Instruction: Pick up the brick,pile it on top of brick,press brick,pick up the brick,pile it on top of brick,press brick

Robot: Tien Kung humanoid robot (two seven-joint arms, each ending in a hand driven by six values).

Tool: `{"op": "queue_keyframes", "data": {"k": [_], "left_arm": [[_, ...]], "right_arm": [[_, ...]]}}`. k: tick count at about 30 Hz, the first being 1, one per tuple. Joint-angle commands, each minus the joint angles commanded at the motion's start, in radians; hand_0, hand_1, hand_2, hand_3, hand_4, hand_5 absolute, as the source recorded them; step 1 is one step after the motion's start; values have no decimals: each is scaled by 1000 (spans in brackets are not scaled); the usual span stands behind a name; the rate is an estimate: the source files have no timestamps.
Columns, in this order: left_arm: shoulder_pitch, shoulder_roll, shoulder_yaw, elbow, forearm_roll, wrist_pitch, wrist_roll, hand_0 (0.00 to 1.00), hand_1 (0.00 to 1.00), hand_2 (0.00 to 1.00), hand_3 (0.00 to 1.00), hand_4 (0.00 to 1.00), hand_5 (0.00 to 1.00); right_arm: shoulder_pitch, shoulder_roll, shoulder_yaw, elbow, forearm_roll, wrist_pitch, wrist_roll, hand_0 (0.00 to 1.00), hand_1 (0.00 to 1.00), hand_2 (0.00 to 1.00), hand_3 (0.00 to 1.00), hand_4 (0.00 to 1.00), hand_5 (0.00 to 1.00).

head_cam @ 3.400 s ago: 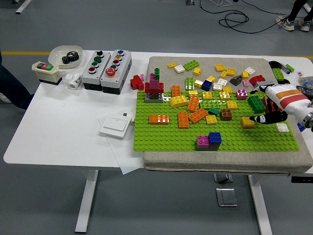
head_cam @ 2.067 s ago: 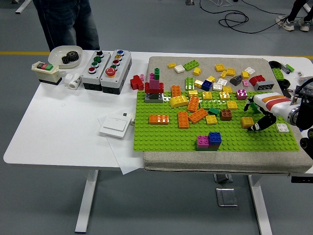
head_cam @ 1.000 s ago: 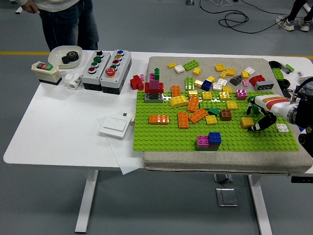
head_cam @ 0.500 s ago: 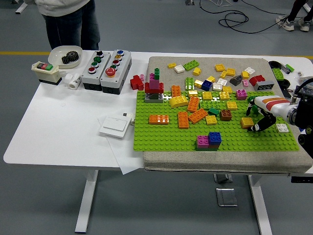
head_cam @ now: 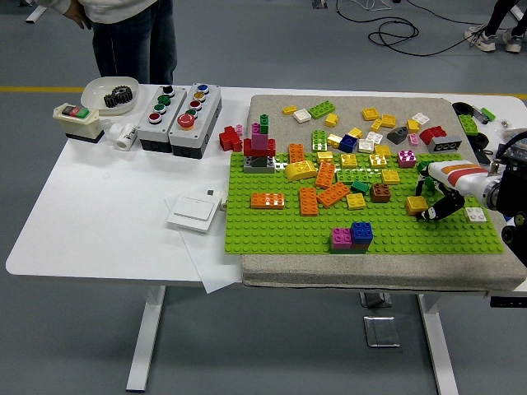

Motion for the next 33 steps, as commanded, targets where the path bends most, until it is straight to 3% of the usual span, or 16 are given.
{"op": "queue_keyframes", "data": {"k": [4, 5, 10, 11, 22, 28, 29, 33], "left_arm": [[0, 0, -1, 0, 1, 0, 1, 696, 725, 748, 597, 695, 669], [0, 0, -1, 0, 2, 0, 1, 697, 725, 748, 597, 695, 669], [0, 0, -3, 0, 6, -2, 3, 697, 725, 748, 597, 695, 669], [1, 0, -3, 0, 6, -2, 3, 699, 725, 747, 598, 695, 669], [2, 0, -7, -1, 14, -3, 5, 695, 724, 747, 598, 695, 669], [0, 0, -11, -1, 21, -4, 7, 697, 725, 747, 597, 695, 669], [0, 0, -11, -1, 21, -4, 7, 696, 725, 747, 597, 695, 669], [-1, 0, -13, -2, 24, -5, 8, 696, 725, 747, 597, 695, 669]], "right_arm": [[0, 0, 0, 1, 1, 1, 1, 2, 2, 15, 550, 940, 283], [0, 0, -1, 1, 3, 1, 2, 2, 2, 15, 540, 988, 209], [-2, -1, -1, 3, 5, 2, 6, 2, 2, 15, 540, 988, 209], [-2, -1, -1, 3, 5, 2, 7, 2, 2, 15, 529, 988, 153], [-7, -1, -2, 8, 3, 10, 11, 2, 2, 15, 520, 979, 139], [-6, -1, -3, 10, 18, 9, 6, 2, 2, 20, 491, 984, 130], [-5, -1, -3, 9, 22, 7, 5, 2, 2, 20, 433, 931, 105], [-4, 0, -2, 9, 32, 4, 3, 2, 2, 20, 433, 931, 105]]}}
